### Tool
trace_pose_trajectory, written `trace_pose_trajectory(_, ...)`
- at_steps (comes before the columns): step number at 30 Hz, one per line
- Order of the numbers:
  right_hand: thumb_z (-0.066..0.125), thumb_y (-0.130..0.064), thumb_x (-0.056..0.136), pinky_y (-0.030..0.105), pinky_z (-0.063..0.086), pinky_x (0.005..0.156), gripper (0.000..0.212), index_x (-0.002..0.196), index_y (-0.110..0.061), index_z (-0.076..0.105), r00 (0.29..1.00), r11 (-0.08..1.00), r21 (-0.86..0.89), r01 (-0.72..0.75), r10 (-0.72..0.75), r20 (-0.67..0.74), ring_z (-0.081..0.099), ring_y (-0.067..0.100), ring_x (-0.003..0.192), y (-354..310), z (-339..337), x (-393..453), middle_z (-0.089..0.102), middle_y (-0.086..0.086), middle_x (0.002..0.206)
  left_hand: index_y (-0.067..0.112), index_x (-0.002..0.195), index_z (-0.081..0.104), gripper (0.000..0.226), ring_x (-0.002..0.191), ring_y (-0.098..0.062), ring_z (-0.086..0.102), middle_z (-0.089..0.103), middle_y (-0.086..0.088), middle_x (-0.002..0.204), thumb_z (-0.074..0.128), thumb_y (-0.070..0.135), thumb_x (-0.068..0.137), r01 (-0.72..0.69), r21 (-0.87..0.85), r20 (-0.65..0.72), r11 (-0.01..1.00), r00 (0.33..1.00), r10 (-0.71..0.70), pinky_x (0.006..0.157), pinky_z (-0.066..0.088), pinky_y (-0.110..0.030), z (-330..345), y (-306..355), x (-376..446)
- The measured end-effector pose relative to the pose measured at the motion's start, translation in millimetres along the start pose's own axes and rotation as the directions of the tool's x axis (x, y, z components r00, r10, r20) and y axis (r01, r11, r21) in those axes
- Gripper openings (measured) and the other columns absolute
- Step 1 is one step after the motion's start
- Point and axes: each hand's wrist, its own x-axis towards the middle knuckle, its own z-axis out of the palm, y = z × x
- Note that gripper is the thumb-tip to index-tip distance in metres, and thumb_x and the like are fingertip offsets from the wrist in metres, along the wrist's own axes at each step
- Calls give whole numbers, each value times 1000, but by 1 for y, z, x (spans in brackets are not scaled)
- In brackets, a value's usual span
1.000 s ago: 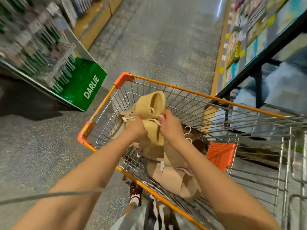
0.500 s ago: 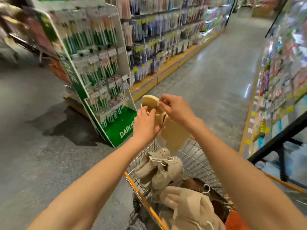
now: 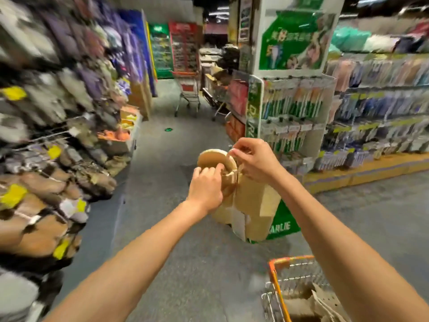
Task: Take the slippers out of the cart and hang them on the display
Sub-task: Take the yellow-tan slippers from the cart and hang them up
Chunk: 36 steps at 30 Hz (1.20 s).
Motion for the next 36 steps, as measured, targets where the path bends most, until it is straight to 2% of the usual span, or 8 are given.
trace_pose_trajectory(2,64,-19,86,39,48,71,16,83,-4,68,996,996,51,74,-77,47,63,29,77,-35,36,29,70,14,82,8,136,42,56,108,-31,54,60,-11,119,50,43,93,100,21,17,995,995,-101,90,32,-35,-23,-46,-11)
trace_pose_trajectory(7,64,-19,87,40,50,71,8,79,-17,63,947,950,223,217,-261,189,62,25,75,-123,134,81,70,13,85,9,110,60,41,98,-31,62,66,-13,109,51,45,92,366,112,-32,924,931,-364,84,42,-36,-67,-156,-51)
trace_pose_trajectory(12,64,-14,86,32,41,67,14,79,-3,67,840,853,379,359,-472,267,54,19,70,-201,223,102,63,9,73,5,116,52,27,110,-32,56,60,-16,117,50,18,93,625,267,-37,733,767,-640,92,40,-37,-107,-233,-105)
trace_pose_trajectory(15,62,-16,87,30,38,64,15,77,-5,66,757,794,472,383,-562,332,52,14,67,-242,268,103,60,5,71,2,113,51,31,110,-36,54,59,-18,117,47,27,95,732,253,-61,633,665,-745,90,39,-40,-123,-262,-142)
trace_pose_trajectory(21,64,-22,86,24,35,56,30,58,-28,53,527,666,664,341,-720,452,48,2,56,-312,341,88,60,1,61,8,113,45,36,101,-36,58,63,-16,107,50,36,91,899,151,-190,411,434,-881,79,45,-41,-145,-289,-212)
trace_pose_trajectory(26,65,-22,85,30,42,63,25,64,-12,55,300,542,807,233,-830,471,49,9,62,-362,384,58,58,9,64,17,128,43,50,108,-34,57,63,-10,118,48,50,91,983,119,-335,139,172,-926,82,45,-38,-157,-292,-266)
trace_pose_trajectory(31,59,-19,89,8,38,50,22,68,-22,54,62,376,916,140,-927,370,51,-6,50,-391,391,20,55,-7,63,24,122,47,44,104,-32,60,65,-7,113,48,54,90,991,110,-458,-72,-14,-889,78,44,-35,-165,-266,-304)
trace_pose_trajectory(36,61,-22,88,24,42,57,18,71,-26,55,-101,258,960,110,-958,269,49,3,57,-412,398,-32,54,-10,65,17,105,56,45,80,-28,67,69,-6,86,45,58,88,949,138,-599,-282,-147,-787,62,47,-29,-166,-223,-328)
